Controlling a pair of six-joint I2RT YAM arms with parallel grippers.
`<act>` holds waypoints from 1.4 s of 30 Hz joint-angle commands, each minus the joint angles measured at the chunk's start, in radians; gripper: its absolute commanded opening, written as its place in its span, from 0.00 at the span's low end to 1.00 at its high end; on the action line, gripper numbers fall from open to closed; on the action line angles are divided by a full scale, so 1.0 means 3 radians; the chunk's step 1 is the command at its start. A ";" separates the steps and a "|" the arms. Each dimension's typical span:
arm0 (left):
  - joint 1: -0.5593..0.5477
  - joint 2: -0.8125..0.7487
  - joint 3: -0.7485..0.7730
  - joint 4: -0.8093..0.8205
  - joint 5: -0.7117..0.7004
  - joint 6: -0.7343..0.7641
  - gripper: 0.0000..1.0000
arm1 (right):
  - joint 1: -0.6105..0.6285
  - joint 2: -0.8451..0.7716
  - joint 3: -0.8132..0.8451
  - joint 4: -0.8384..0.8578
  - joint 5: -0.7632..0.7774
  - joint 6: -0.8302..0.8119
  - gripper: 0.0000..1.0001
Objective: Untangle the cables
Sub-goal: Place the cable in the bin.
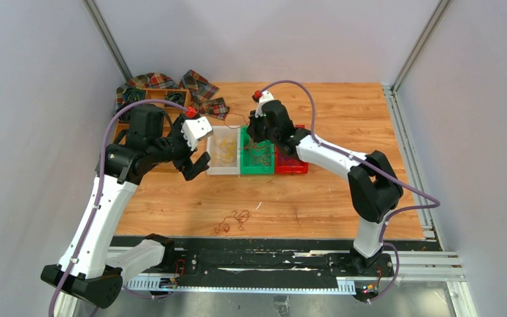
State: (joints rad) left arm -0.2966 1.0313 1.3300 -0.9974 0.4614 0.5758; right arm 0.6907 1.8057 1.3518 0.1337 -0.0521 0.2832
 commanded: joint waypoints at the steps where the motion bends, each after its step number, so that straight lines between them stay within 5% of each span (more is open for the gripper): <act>1: 0.0014 -0.0052 0.0114 0.0000 -0.0027 -0.0022 0.98 | 0.0060 0.0249 0.0041 -0.0248 0.0410 0.0080 0.01; 9: 0.0017 -0.0094 0.0092 -0.0004 -0.0060 0.0008 0.98 | 0.0061 0.0379 0.0081 -0.0428 0.0696 0.0052 0.02; 16: 0.0015 -0.0089 0.0109 -0.0004 -0.0060 0.0013 0.98 | 0.0048 0.0185 0.0064 -0.0529 0.0673 -0.0012 0.43; 18: 0.0014 -0.0091 0.0107 -0.0004 -0.0053 0.0013 0.98 | 0.0041 0.0110 0.0105 -0.0582 0.0651 -0.0039 0.48; 30: 0.0020 -0.0101 0.0093 -0.0004 -0.0040 0.0042 0.98 | 0.0072 0.0101 0.0408 -0.0418 0.0144 -0.0077 0.50; 42: 0.0146 0.0019 0.0262 -0.0068 0.0093 -0.0160 0.98 | 0.0689 0.0840 0.1041 -0.0559 0.0953 -0.1008 0.50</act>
State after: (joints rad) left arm -0.2749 1.0306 1.3655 -1.0039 0.4561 0.5583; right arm 0.8665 1.9945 1.6077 -0.0086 0.1219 0.1028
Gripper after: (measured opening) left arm 0.978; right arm 0.515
